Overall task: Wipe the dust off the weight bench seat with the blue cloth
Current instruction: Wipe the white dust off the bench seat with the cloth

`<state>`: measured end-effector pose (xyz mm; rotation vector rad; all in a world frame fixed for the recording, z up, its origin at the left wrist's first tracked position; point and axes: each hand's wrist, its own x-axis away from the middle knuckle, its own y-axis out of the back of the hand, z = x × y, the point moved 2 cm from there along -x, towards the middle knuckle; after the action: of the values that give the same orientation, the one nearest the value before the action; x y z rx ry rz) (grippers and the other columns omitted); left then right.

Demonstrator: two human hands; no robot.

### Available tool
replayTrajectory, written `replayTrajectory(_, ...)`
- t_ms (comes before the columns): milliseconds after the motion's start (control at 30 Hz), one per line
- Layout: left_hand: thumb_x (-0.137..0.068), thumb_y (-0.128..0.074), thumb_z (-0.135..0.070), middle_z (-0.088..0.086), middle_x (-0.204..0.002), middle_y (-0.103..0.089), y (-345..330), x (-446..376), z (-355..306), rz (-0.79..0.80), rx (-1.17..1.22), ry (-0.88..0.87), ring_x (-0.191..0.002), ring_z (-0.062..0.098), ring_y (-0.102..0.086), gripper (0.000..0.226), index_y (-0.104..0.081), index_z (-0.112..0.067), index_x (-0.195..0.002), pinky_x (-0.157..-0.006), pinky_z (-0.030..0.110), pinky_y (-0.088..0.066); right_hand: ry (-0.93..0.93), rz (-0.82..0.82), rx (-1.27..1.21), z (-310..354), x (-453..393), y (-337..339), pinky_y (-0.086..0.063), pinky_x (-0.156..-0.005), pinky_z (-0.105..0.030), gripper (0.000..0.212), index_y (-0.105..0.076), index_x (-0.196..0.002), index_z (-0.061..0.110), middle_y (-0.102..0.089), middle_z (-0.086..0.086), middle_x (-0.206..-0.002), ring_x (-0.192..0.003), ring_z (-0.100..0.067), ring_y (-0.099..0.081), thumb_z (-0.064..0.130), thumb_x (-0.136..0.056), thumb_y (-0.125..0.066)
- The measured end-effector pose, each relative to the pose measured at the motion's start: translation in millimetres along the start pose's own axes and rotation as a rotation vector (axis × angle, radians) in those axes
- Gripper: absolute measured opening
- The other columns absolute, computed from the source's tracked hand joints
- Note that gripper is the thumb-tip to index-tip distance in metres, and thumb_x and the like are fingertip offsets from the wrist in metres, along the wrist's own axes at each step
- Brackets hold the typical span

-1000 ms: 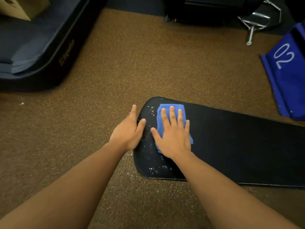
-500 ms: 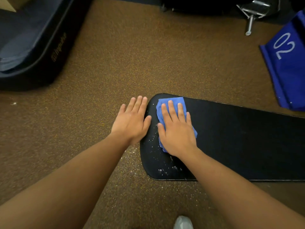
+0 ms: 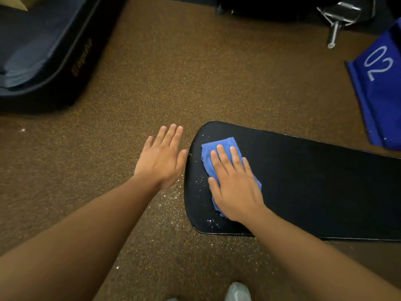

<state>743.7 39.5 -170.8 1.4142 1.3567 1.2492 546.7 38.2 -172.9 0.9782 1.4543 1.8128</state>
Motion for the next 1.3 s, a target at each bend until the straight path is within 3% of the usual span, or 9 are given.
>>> replayTrajectory(233, -0.099, -0.018, -0.041, 0.002, -0.161, -0.012, -0.2, -1.1, -2.9, 0.003, 0.046, -0.03, -0.147, 0.021, -0.008, 0.059, -0.01, -0.017, -0.153, -0.116, 0.046, -0.018, -0.253, -0.04, -0.037, 16.0, -77.3, 6.9, -0.004, -0.117, -0.052, 0.062, -0.002, -0.152, 0.013, 0.003, -0.007, -0.161, -0.146, -0.033, 0.007, 0.039, -0.1, -0.024)
replayTrajectory(467, -0.091, -0.023, -0.048, 0.006, -0.144, -0.045, 0.1, -3.3, -7.8, -0.035, 0.155, -0.088, -0.127, 0.028, -0.044, 0.063, -0.036, -0.016, -0.143, -0.099, 0.043, -0.04, 0.07, -0.04, -0.044, 25.4, -0.5, -3.0, -0.024, -0.112, -0.053, 0.06, -0.028, -0.149, 0.017, -0.025, -0.006, -0.157, -0.144, -0.032, -0.018, 0.041, -0.094, -0.028)
replayTrajectory(633, -0.099, -0.031, -0.044, 0.005, -0.148, -0.041, -10.8, -7.8, -17.4, 0.092, 0.469, -0.022, -0.132, 0.022, -0.041, 0.054, -0.029, -0.018, -0.147, -0.104, 0.035, -0.034, -0.081, -0.061, -0.023, 8.5, -18.8, -1.6, -0.016, -0.116, -0.052, 0.06, -0.016, -0.152, 0.021, -0.011, -0.005, -0.161, -0.147, -0.03, -0.004, 0.041, -0.096, -0.026)
replayTrajectory(733, -0.099, -0.031, -0.038, 0.003, -0.142, -0.05, -11.9, -12.7, -19.7, 0.066, 0.724, 0.106, -0.129, 0.02, -0.045, 0.047, -0.042, -0.021, -0.142, -0.105, 0.029, -0.032, -0.184, -0.057, -0.046, 12.8, -50.5, 1.5, -0.008, -0.117, -0.052, 0.062, -0.008, -0.153, 0.02, -0.001, -0.005, -0.162, -0.147, -0.031, 0.004, 0.039, -0.098, -0.028)
replayTrajectory(833, -0.093, -0.031, -0.04, 0.0, -0.129, -0.06, -14.4, -20.2, -16.7, 0.123, 0.973, 0.267, -0.118, 0.022, -0.054, 0.042, -0.057, -0.03, -0.124, -0.106, 0.041, -0.039, -0.091, -0.077, -0.001, 19.8, -38.2, 0.4, -0.013, -0.116, -0.053, 0.061, -0.013, -0.152, 0.018, -0.01, -0.007, -0.161, -0.146, -0.033, -0.004, 0.039, -0.096, -0.027)
replayTrajectory(933, -0.09, -0.034, -0.041, -0.001, -0.122, -0.063, -17.0, -24.9, -12.6, 0.225, 1.113, 0.37, -0.106, 0.026, -0.062, 0.033, -0.059, -0.04, -0.111, -0.091, 0.045, -0.051, 0.114, -0.014, -0.014, 15.7, 5.9, -1.6, -0.018, -0.115, -0.051, 0.06, -0.023, -0.151, 0.019, -0.017, -0.003, -0.16, -0.146, -0.029, -0.01, 0.041, -0.095, -0.026)
replayTrajectory(1067, -0.102, -0.033, -0.025, 0.003, -0.105, -0.067, -21.1, -25.4, -13.7, 0.366, 1.284, 0.432, -0.077, 0.019, -0.063, 0.033, -0.051, -0.034, -0.127, -0.06, 0.027, -0.048, -0.011, -0.025, -0.013, -7.1, -6.0, 2.7, -0.016, -0.116, -0.051, 0.059, -0.019, -0.151, 0.021, -0.012, -0.002, -0.161, -0.147, -0.028, -0.005, 0.04, -0.096, -0.023)
replayTrajectory(1200, -0.101, -0.038, -0.028, 0.002, -0.102, -0.072, -25.4, -26.4, -7.3, 0.433, 1.311, 0.404, -0.079, 0.021, -0.067, 0.032, -0.055, -0.036, -0.127, -0.066, 0.031, -0.052, -0.163, -0.053, -0.013, 18.3, -53.4, 2.6, -0.007, -0.117, -0.052, 0.06, -0.007, -0.152, 0.019, -0.002, -0.006, -0.161, -0.146, -0.033, 0.003, 0.037, -0.099, -0.026)
replayTrajectory(1300, -0.098, -0.041, -0.023, 0.005, -0.1, -0.07, -28.1, -28.1, -4.3, 0.438, 1.338, 0.41, -0.085, 0.024, -0.06, 0.032, -0.06, -0.032, -0.121, -0.075, 0.037, -0.048, -0.061, -0.069, 0.007, 38.6, -29.3, -1.6, -0.014, -0.116, -0.054, 0.06, -0.015, -0.152, 0.016, -0.012, -0.008, -0.16, -0.146, -0.035, -0.006, 0.037, -0.097, -0.027)
